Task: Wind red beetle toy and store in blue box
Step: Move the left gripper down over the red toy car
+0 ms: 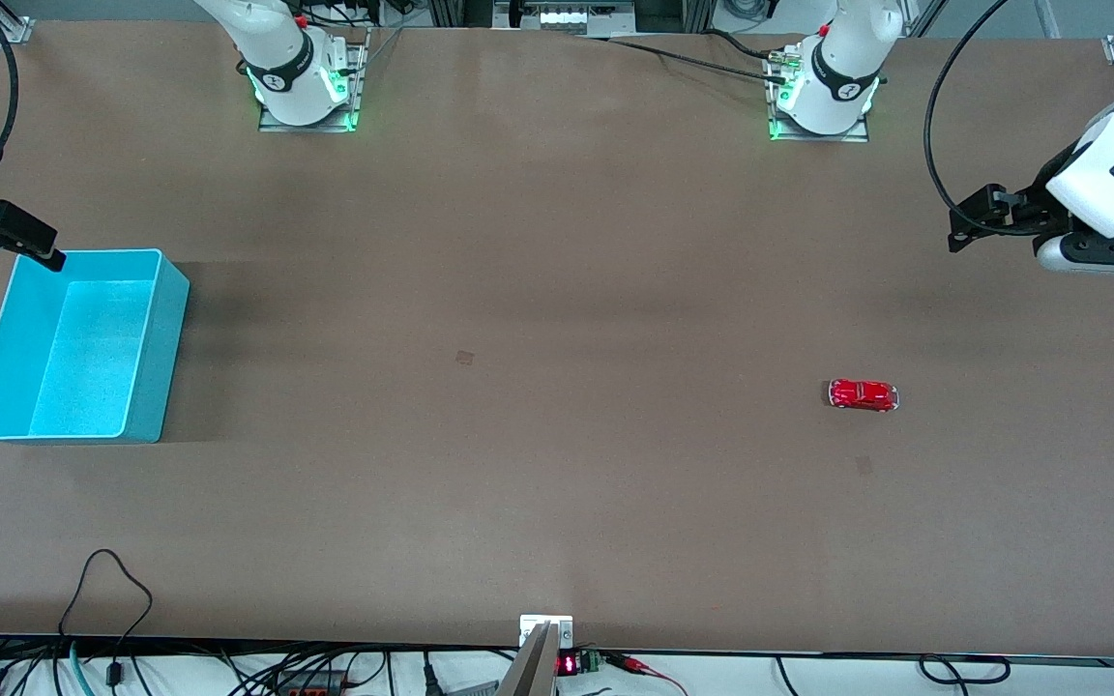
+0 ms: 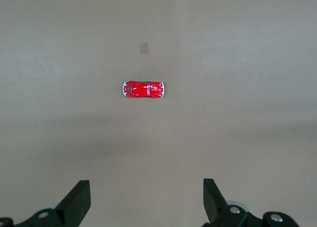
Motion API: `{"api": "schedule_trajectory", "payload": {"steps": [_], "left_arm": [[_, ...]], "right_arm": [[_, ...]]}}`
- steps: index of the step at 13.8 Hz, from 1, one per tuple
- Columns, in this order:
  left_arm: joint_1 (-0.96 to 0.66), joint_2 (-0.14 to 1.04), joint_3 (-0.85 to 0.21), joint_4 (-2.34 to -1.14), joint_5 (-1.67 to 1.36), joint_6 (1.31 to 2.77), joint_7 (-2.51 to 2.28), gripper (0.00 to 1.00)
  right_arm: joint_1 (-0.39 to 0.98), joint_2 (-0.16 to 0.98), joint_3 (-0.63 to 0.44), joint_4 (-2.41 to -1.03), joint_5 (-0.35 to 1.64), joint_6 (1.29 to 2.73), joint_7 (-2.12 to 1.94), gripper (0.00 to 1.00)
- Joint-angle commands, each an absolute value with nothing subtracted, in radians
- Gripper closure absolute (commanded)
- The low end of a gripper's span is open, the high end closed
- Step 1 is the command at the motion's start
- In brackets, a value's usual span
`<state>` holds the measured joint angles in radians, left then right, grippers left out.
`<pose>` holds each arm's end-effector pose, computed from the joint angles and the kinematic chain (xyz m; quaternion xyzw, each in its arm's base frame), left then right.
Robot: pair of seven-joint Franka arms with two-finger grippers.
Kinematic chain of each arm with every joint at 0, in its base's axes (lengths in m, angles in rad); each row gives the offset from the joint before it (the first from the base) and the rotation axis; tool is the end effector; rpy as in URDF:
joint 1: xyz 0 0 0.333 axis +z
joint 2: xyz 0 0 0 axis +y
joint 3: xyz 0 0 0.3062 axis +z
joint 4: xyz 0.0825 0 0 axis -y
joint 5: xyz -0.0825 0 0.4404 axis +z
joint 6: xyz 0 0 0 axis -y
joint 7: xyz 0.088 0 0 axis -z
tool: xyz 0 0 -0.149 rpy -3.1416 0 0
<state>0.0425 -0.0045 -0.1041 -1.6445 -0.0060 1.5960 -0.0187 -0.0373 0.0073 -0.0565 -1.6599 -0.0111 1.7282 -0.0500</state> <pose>0.6063 -0.0384 0.5387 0.9995 -0.0213 -0.0221 0.0019 0.6251 -0.0602 0.5350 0.9993 -0.0212 0.0300 0.0079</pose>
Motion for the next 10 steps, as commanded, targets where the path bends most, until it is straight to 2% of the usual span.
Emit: {"api": "schedule_trajectory", "payload": {"steps": [1,5,8,10], "left_arm": [[0.046,0.006,-0.103,-1.612,-0.020,1.571,-0.018,0.00],[0.043,0.008,-0.104,-1.612,-0.018,1.565,-0.029,0.00],[0.034,0.025,-0.118,-1.615,-0.018,1.488,-0.047,0.00],[0.044,0.032,-0.120,-1.612,-0.021,1.488,-0.048,0.00]], "right_arm": [[-0.038,0.005,-0.054,-1.651,-0.012,1.713,-0.057,0.00],[-0.038,0.005,-0.054,-1.651,-0.012,1.713,-0.057,0.00],[-0.038,0.005,-0.054,-1.651,-0.012,1.713,-0.057,0.00],[-0.041,0.006,-0.055,-1.651,-0.012,1.713,-0.057,0.00]]}}
